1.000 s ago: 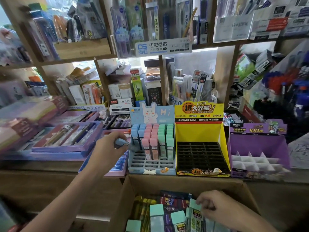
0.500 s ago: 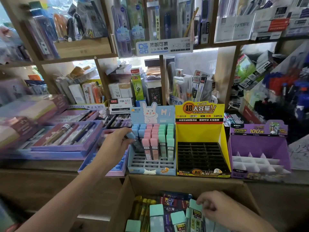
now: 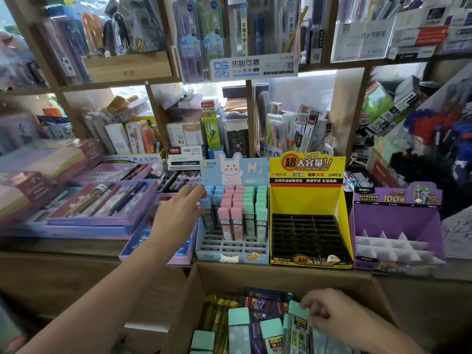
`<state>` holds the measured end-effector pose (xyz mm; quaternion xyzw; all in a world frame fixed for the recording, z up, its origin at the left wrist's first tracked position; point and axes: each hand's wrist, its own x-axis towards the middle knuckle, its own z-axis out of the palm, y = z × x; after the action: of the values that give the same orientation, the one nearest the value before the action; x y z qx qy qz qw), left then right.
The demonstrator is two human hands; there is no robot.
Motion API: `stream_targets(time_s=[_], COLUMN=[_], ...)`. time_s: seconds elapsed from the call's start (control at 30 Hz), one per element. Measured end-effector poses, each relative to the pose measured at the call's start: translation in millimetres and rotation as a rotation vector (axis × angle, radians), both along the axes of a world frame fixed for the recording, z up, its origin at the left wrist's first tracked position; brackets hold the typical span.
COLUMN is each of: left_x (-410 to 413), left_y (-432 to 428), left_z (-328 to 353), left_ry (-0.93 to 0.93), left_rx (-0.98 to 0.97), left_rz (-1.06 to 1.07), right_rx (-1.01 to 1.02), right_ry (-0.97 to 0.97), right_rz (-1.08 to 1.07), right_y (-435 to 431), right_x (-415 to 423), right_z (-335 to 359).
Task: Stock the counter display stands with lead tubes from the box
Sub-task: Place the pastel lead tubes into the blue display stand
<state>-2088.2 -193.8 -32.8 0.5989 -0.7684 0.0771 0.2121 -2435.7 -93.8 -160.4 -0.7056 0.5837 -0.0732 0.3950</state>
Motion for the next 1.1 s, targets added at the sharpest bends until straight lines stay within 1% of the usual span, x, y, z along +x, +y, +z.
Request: stream_targets(time_s=[0.1,0.23,0.33,0.4,0.47,0.57,0.73,0.97,1.1], left_x=[2,4,1,-3,-9,-21,-37,-51,-53], left_y=[0,3,23,46,73,108,144,175,189], left_z=[-10,-20,-23,-28,-35,-49,-70,-96,-100], left_ry=[0.085,0.303,0.472,0.532,0.557,0.584,0.572,0.493,0.42], left_rx=[-0.041,-0.035,-0.052,-0.047,-0.001,0.15,0.432,0.778,0.985], left_rz=[-0.001,0.019,0.045,0.027,0.0,-0.021,-0.036,-0.061,-0.071], right_rx=[0.018,0.004,-0.025,-0.06,-0.092,-0.141,-0.127,-0.007,0.077], right_ry=[-0.003,-0.02,-0.032,-0.036,-0.059,-0.066,-0.072,-0.046,0.029], right_rz=[0.001,-0.007,-0.014,-0.018,-0.034,-0.018,0.034,-0.033,-0.079], right_y=[1,2,1,2,5,11,29,79,105], right_x=[1,3,7,11,16,21,27,30,29], right_z=[2,4,8,12,17,27,46,40,35])
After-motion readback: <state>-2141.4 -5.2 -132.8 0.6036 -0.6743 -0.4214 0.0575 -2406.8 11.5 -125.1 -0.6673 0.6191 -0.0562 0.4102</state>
